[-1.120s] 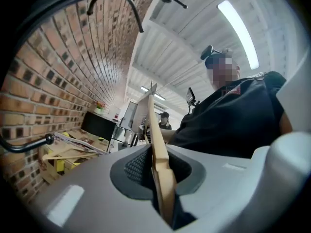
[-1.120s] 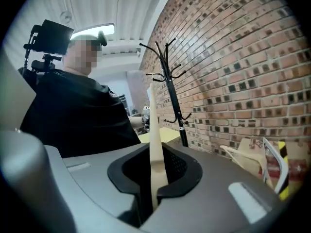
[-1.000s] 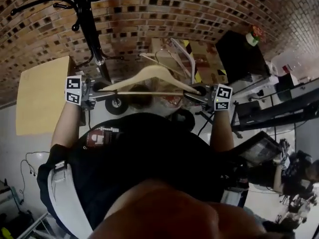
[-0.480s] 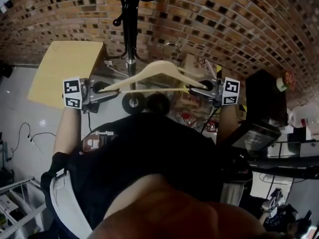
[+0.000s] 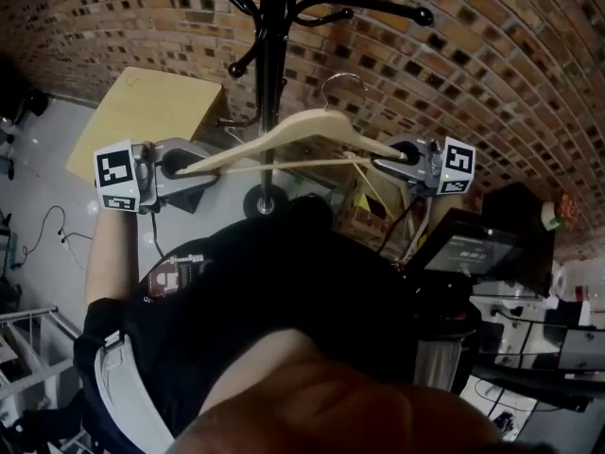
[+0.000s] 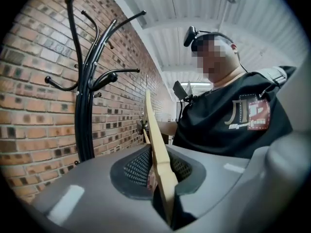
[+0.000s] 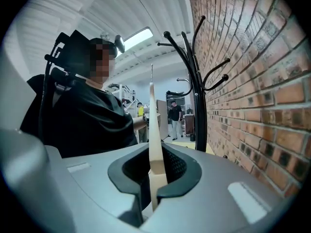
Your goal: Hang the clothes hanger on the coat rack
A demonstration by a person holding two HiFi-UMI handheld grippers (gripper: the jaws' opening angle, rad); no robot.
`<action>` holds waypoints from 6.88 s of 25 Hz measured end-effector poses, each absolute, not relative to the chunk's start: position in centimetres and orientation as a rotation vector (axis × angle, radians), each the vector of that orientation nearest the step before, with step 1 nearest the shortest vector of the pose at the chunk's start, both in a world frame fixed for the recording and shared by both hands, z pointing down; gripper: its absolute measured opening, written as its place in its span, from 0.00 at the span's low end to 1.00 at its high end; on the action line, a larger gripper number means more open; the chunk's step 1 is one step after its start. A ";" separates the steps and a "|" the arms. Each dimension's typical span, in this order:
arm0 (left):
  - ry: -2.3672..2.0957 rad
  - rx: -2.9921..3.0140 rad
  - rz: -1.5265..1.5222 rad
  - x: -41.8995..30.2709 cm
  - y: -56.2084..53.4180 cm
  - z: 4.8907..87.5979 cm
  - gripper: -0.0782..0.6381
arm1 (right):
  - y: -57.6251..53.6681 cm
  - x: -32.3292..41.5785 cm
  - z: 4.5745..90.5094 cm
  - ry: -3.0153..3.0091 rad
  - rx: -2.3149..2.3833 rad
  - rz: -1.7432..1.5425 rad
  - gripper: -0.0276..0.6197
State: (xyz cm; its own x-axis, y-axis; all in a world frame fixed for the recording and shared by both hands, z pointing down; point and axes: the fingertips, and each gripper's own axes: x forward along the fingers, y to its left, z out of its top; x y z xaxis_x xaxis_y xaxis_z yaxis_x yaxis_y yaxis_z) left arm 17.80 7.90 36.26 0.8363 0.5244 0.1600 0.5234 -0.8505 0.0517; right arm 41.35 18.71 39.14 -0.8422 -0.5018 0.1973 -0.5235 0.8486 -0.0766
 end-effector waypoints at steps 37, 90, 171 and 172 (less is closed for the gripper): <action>-0.018 3.062 0.238 23.5 7.9 29.2 0.18 | 4.1 49.1 32.3 -2.964 -0.025 0.064 0.12; -0.553 2.558 -0.063 17.1 5.5 55.9 0.27 | -2.2 53.7 54.0 -2.915 1.022 0.611 0.35; 0.202 2.783 0.099 19.7 -1.7 55.7 0.11 | 13.2 37.6 55.0 -2.259 2.089 0.556 0.06; 0.204 2.783 0.101 19.7 -1.6 55.7 0.11 | 13.2 37.6 55.0 -2.259 2.091 0.554 0.06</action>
